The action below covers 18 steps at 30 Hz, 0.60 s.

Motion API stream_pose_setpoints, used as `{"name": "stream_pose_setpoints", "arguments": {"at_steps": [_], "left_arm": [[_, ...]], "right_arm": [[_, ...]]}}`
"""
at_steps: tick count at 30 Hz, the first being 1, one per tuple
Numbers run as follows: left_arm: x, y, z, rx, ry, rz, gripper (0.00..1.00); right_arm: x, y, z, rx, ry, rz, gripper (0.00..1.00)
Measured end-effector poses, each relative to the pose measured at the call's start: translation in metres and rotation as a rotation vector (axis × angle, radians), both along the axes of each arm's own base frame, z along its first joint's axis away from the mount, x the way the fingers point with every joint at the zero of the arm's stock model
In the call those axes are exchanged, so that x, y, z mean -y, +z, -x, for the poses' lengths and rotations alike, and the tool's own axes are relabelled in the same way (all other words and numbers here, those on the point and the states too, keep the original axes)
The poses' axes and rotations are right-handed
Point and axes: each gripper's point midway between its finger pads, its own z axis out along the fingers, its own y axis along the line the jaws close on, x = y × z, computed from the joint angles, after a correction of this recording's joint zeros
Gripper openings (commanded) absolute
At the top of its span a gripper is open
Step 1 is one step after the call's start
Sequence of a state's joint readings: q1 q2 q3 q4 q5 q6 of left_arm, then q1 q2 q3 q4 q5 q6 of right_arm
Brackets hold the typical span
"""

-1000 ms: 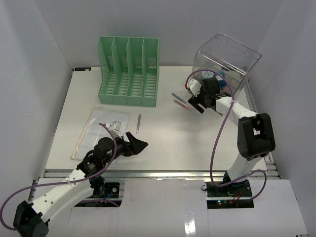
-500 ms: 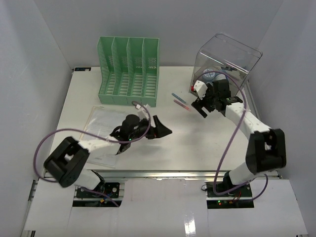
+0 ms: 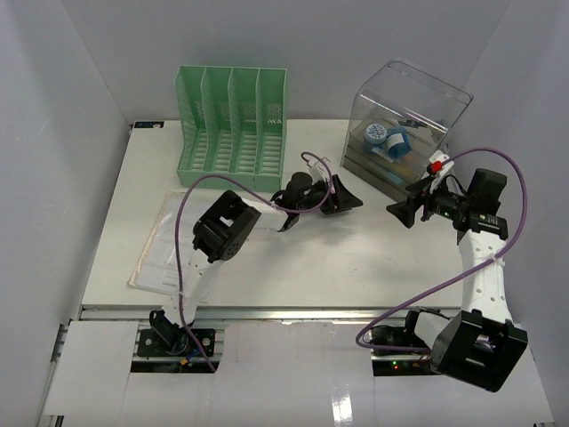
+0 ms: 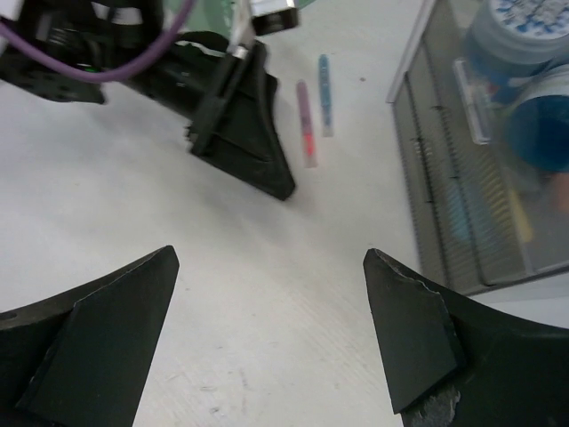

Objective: Organize the desk

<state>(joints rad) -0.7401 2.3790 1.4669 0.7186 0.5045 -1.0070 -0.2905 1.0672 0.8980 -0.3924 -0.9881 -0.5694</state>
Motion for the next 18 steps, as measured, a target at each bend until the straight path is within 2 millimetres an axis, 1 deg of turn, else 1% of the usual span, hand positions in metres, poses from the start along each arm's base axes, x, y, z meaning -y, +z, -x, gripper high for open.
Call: {"name": "stream_pose_setpoints", "arguments": {"at_steps": [3,6,8,10,12,13,15,18], "left_arm": [[0.019,-0.006,-0.019,-0.001,0.018,0.03,0.74],[0.035,0.0,-0.041,0.014,0.061,0.076,0.69],[0.043,0.004,-0.053,0.014,0.089,0.111,0.67],[0.05,0.003,-0.063,0.002,0.12,0.139,0.66],[0.056,0.0,-0.075,-0.013,0.159,0.162,0.65],[0.056,-0.005,-0.08,-0.027,0.181,0.163,0.64],[0.057,-0.011,-0.088,-0.049,0.217,0.173,0.58],[0.057,-0.014,-0.096,-0.08,0.27,0.171,0.51]], "right_arm": [[-0.005,-0.003,0.011,-0.031,0.036,-0.075,0.9],[-0.006,0.0,0.016,-0.04,0.057,-0.129,0.9],[-0.006,0.002,0.019,-0.041,0.067,-0.149,0.9],[-0.006,0.004,0.02,-0.039,0.074,-0.16,0.9],[-0.007,0.006,0.021,-0.035,0.08,-0.166,0.9],[-0.007,0.007,0.022,-0.031,0.081,-0.167,0.9],[-0.007,0.009,0.023,-0.024,0.082,-0.169,0.9],[-0.007,0.011,0.024,-0.018,0.086,-0.174,0.9]]}}
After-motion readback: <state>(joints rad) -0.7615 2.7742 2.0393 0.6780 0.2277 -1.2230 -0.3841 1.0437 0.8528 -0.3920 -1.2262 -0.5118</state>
